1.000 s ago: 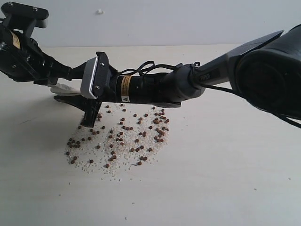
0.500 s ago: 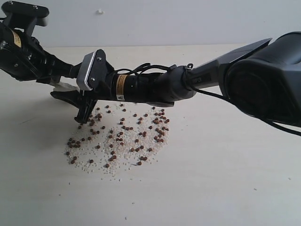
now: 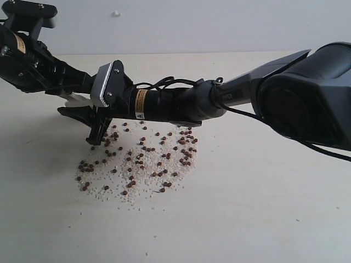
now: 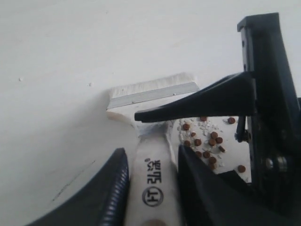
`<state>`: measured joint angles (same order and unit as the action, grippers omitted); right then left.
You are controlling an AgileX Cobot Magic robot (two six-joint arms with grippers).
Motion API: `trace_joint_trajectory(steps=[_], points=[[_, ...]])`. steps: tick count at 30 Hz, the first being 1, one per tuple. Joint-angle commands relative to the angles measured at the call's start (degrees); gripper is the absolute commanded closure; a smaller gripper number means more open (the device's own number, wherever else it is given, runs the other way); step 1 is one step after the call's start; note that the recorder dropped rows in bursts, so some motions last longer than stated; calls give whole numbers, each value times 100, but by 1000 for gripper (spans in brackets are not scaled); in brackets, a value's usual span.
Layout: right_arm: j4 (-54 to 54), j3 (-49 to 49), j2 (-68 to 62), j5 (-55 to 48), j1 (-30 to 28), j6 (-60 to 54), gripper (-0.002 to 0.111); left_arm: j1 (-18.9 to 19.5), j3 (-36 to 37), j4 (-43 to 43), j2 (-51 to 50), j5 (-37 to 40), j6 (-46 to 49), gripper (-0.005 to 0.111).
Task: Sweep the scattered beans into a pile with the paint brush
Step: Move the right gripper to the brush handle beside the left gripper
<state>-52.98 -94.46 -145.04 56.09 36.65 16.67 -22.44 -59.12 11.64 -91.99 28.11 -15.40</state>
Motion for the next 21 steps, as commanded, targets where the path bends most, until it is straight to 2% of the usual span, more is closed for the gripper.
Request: trace_joint_trajectory(steps=[1,15,17,21], points=[[66,-84,26,65,23,9,57,18,-37,-234,67,-157,207,107],[44,-149,26,-390,195,-4,65,18,-37,-233,67,-170,289,107],[44,-149,26,-390,195,-4,71,18,-37,-233,67,-158,288,107],[44,-149,26,-390,195,-4,101,18,-37,-233,67,-158,288,107]])
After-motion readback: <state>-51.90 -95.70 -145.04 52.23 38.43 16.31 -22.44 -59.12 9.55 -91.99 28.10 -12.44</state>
